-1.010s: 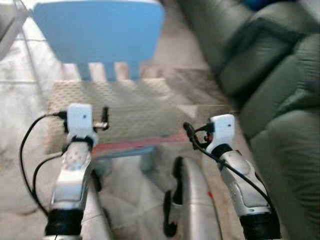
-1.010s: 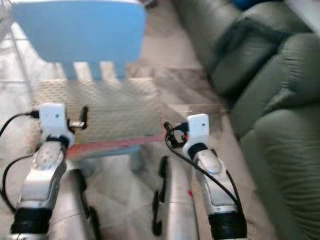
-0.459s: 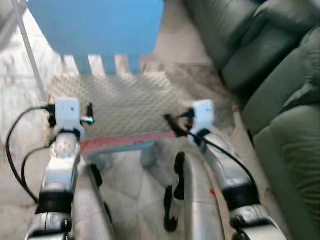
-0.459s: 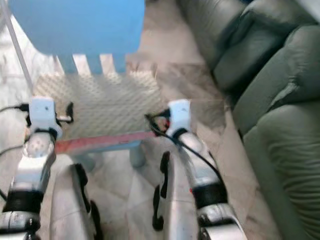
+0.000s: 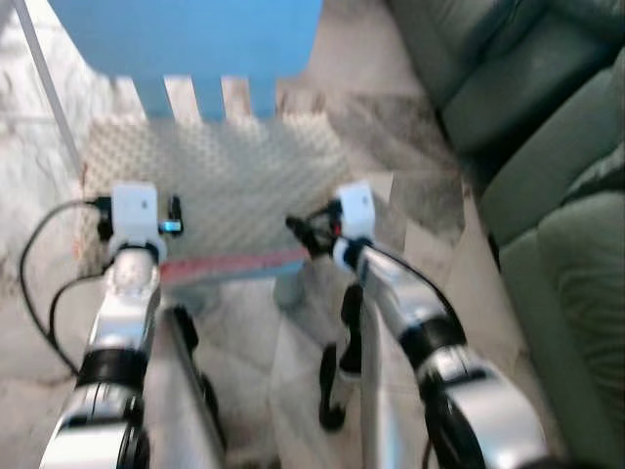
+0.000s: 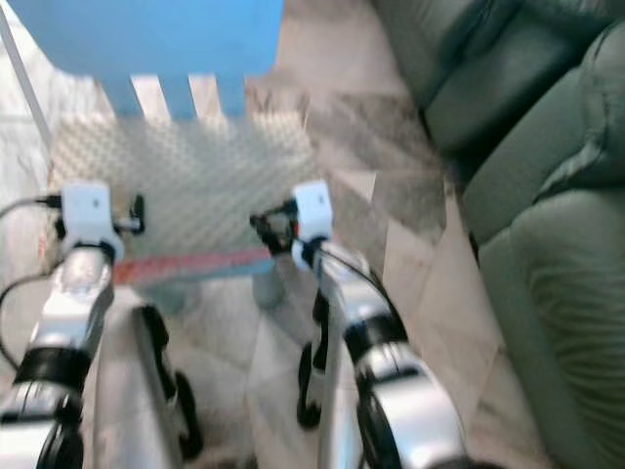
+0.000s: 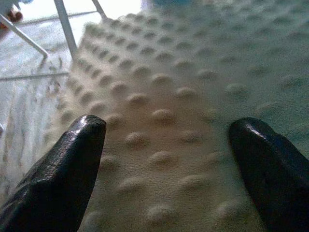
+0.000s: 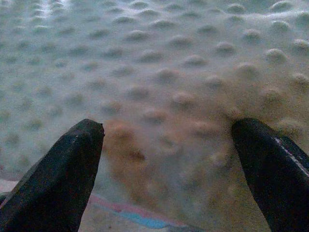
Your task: Move the pillow to the sofa
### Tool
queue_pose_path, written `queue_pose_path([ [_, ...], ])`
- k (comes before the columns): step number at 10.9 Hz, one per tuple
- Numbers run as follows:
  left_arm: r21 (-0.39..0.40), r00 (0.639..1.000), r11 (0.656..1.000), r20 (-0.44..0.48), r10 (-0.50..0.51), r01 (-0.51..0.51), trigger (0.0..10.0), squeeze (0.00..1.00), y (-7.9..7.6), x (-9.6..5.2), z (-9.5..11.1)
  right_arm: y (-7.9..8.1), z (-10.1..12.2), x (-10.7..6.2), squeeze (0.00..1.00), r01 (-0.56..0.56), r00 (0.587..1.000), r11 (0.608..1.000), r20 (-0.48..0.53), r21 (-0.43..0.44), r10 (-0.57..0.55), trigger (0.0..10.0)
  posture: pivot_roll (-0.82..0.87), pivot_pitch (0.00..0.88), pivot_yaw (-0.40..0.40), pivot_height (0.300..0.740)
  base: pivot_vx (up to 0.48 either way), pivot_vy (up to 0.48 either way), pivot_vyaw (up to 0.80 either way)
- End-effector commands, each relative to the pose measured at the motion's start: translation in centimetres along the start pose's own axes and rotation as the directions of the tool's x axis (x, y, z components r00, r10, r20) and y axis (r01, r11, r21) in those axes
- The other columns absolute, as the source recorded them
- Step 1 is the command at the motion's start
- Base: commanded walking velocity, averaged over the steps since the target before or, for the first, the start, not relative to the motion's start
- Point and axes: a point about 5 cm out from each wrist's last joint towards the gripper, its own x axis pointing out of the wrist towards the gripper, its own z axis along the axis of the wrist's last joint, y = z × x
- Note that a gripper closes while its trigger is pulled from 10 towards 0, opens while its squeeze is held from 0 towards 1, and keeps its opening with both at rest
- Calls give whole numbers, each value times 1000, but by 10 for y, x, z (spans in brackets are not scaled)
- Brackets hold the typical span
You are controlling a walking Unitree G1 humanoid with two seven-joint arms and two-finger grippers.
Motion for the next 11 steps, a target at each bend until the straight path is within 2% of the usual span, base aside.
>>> queue_pose_path([
  [1, 29, 997, 1000, -77, -7, 9, 10000, 0, -2, 0, -16, -5, -9, 1, 0, 55, 997, 997, -60, -52, -58, 10000, -29, 412, -127, 525, 0, 0, 0],
  [2, 14, 995, 1000, -98, -14, 16, 0, 0, -4, 2, -18, -8, -13, 1, 0, 85, 991, 993, -93, -79, -92, 10000, -32, 411, -130, 525, 0, 0, 0],
  [3, 6, 994, 1000, -101, -30, 31, 0, 0, -8, 4, -21, -9, -19, 2, 0, 94, 988, 993, -118, -69, -101, 0, -40, 409, -135, 525, 0, 0, 0],
  [5, 8, 992, 999, -114, -50, 51, 0, 0, -12, 5, -26, -12, -28, -1, 0, 112, 980, 990, -153, -89, -125, 0, -45, 404, -138, 525, 0, 0, 0],
  [9, -12, 992, 999, -123, -32, 30, 0, 0, -11, 3, -35, -17, -36, -4, 0, 125, 975, 990, -178, -68, -135, 0, -25, 406, -171, 525, 0, 0, 0],
  [11, -34, 991, 999, -132, -3, -2, 0, 0, -8, -4, -43, -17, -41, -6, 0, 131, 971, 989, -194, -66, -141, 0, -2, 416, -208, 525, 0, 0, 0],
])
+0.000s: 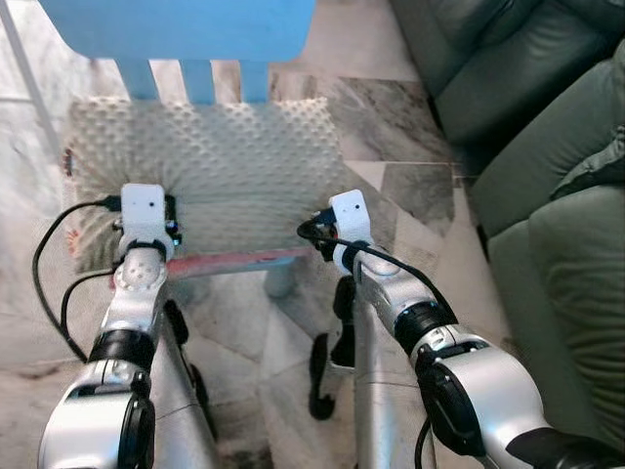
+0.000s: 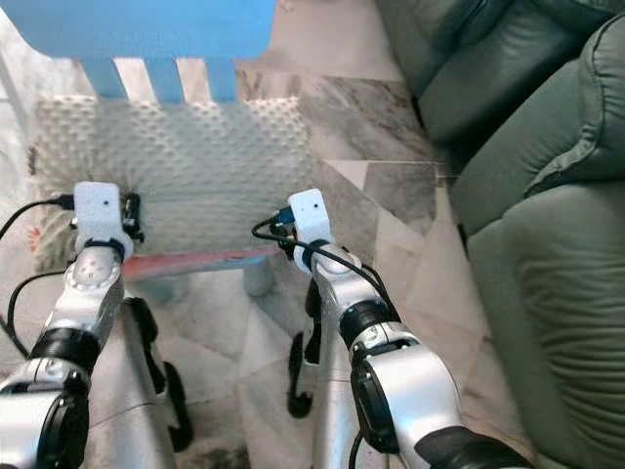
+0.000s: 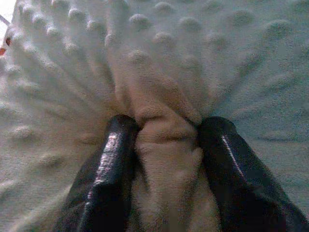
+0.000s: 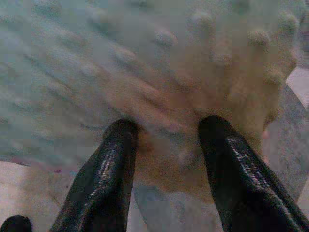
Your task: Move the pillow to the sofa
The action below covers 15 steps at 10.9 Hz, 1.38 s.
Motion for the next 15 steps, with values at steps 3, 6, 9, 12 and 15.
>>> queue_pose_path([
  [3, -15, 991, 1000, -134, -7, 5, 0, 0, -6, -17, -37, -8, -19, -5, 0, 39, 997, 999, -72, 27, -37, 0, -15, 418, -223, 525, 0, 0, 0],
  [6, -16, 993, 1000, -114, -9, 7, 0, 0, -6, -7, -26, -12, -19, -5, 0, 64, 996, 995, -68, 72, -59, 0, -4, 378, -209, 525, 0, 0, 0],
  [9, -13, 997, 1000, -78, 9, -10, 0, 0, -4, 4, -10, -22, 0, -3, 0, 107, 994, 983, -2, 148, -108, 0, 22, 272, -172, 525, 0, 0, 0],
  [12, 69, 992, 997, 125, -33, 24, 0, 0, -1, -3, 14, -40, 16, -10, 0, 89, 986, 994, 133, 69, -98, 0, 14, 104, -121, 525, 0, 0, 0],
  [15, 91, 972, 995, 228, -48, 27, 0, 0, 10, -41, 13, -60, -12, -41, 0, 142, 955, 990, 263, 6, -138, 0, -23, 0, -68, 525, 0, 0, 0],
])
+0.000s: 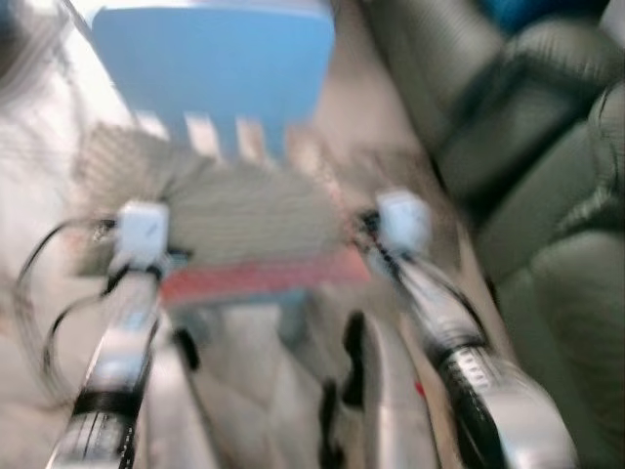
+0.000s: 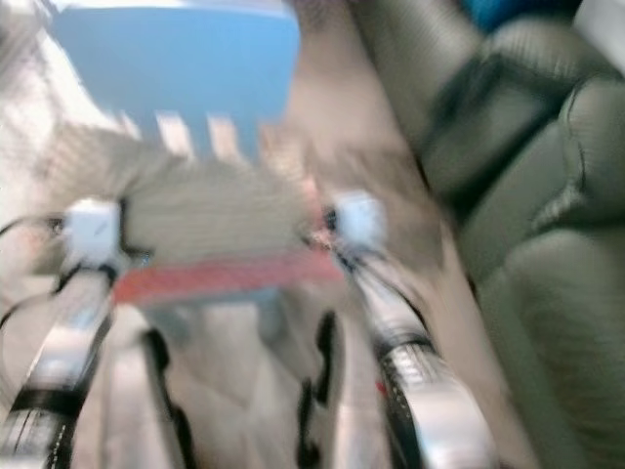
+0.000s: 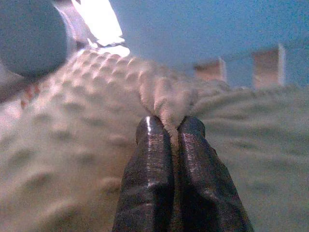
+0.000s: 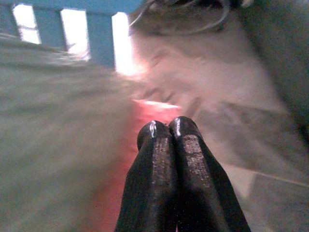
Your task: Move the pillow to the sofa
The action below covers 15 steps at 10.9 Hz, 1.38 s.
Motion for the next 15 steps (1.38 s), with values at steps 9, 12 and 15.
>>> queue_pose_path([
  [9, -80, 981, 987, -125, -148, 139, 10000, 0, -41, -50, -2, 1, 0, -59, 1000, 119, 992, 981, -69, 150, -110, 10000, -41, 0, -80, 525, 0, 0, 0],
  [12, -107, 972, 981, -152, -180, 165, 10000, 0, -49, -49, 5, 21, 0, -27, 1000, -37, 968, 988, -239, 150, 72, 10000, -36, 33, -80, 525, 0, 0, 0],
  [15, -87, 968, 983, -180, -177, 164, 10000, 0, -38, -51, 11, 24, 6, -4, 1000, -70, 950, 983, -290, 168, 118, 10000, 0, 169, -83, 525, 0, 0, 0],
])
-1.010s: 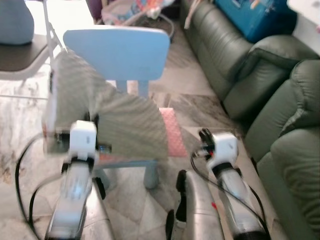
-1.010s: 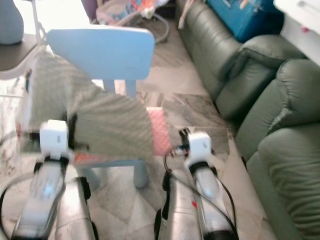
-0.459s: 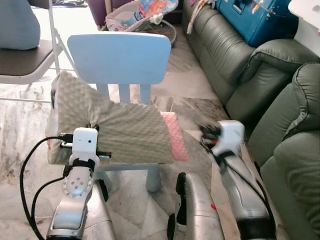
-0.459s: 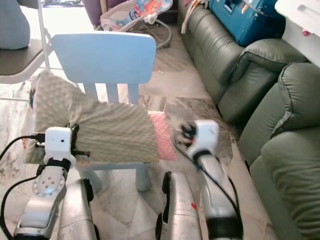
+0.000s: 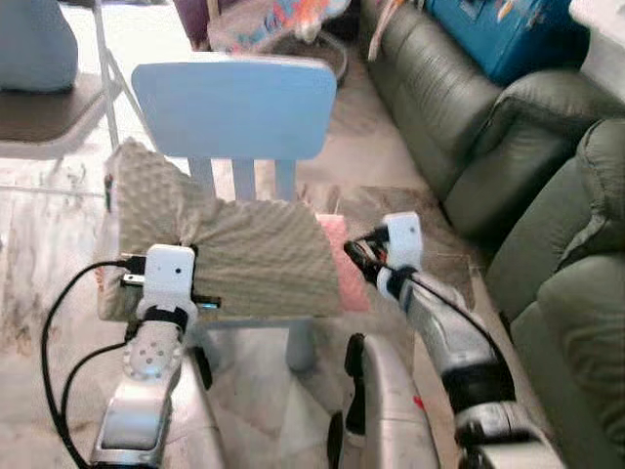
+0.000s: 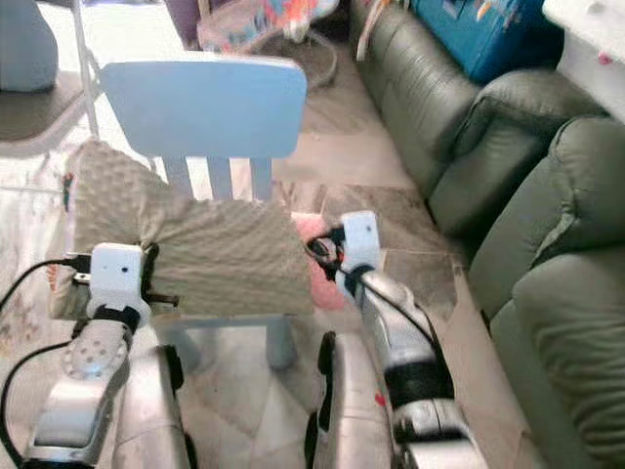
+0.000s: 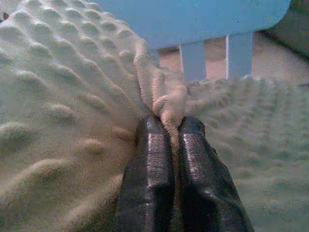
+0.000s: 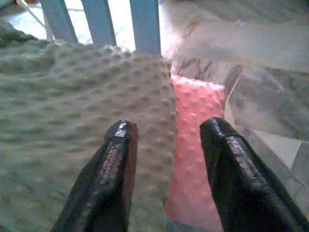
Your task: Move the pillow to the sofa
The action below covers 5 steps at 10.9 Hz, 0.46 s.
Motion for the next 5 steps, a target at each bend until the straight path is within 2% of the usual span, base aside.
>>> queue_pose_path([
  [1, 4, 1000, 1000, -10, -10, 10, 10000, 0, 0, 0, 2, -5, -2, 3, 1000, 19, 999, 1000, -28, 3, -19, 10000, 4, 203, -83, 525, 0, 0, 0],
  [3, 30, 998, 999, -57, -37, 39, 10000, 0, 3, -4, 3, -4, -6, 12, 1000, 19, 998, 1000, -67, 23, -18, 10000, -2, 296, -81, 525, 0, 0, 0],
  [4, 54, 994, 996, -87, -61, 66, 10000, 0, 10, -14, 0, 0, -9, 14, 1000, 2, 998, 999, -68, 39, 1, 10000, -5, 340, -73, 525, 0, 0, 0],
  [5, 63, 992, 996, -111, -59, 66, 10000, 0, 15, -17, -2, 6, -10, 19, 1000, -37, 997, 997, -70, 61, 41, 10000, 2, 369, -67, 525, 0, 0, 0],
])
